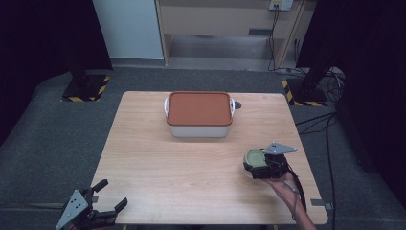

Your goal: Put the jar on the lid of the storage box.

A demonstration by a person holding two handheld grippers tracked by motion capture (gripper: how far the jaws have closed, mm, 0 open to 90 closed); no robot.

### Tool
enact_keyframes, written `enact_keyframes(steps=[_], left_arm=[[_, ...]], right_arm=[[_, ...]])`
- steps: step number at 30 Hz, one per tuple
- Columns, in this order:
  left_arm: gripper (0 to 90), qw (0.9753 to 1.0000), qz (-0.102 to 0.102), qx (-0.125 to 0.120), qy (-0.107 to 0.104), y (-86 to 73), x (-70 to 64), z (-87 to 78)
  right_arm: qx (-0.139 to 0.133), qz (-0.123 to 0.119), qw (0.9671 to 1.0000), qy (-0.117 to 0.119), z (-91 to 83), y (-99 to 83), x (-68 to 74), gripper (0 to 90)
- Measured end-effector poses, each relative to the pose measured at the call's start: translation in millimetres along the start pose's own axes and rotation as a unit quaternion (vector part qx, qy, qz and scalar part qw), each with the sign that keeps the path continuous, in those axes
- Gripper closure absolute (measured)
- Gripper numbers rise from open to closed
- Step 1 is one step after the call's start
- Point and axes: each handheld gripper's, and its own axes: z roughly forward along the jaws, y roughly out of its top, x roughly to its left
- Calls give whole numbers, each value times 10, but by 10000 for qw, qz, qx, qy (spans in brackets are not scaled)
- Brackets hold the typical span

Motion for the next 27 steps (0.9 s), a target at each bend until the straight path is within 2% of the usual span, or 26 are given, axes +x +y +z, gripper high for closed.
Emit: enact_keyframes(steps=[9,18,27], left_arm=[[16,10000,1,-2,-4,-1,1,-1],[16,10000,-13,-18,-12,-6,4,-2],[16,10000,-7,-25,-30,-7,9,-4]], right_arm=[[34,-246,9994,256,163,318,61,111],[89,-350,9983,460,319,579,111,112],[176,-472,9972,555,445,833,128,112]])
